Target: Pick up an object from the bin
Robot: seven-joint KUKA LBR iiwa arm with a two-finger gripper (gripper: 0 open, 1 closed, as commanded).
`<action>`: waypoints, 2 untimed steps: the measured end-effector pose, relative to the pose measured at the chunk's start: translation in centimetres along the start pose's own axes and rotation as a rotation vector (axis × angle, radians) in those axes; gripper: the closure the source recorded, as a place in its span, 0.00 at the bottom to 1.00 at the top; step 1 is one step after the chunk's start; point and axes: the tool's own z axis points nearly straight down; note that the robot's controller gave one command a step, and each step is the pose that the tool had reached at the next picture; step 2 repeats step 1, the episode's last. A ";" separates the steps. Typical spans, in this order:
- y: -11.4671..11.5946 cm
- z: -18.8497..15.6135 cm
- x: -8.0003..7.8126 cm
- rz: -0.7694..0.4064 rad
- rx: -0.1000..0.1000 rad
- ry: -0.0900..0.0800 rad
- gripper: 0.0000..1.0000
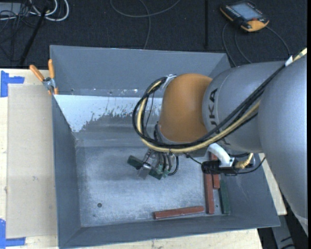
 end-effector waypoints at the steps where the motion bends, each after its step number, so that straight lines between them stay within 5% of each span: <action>1: 0.1 -0.8 -0.1 -0.001 -0.003 -0.004 1.00; 2: 0.1 -0.8 -0.1 -0.001 -0.003 -0.004 1.00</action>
Offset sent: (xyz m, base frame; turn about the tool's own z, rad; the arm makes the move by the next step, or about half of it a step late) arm -0.0001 0.0000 0.0077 0.0000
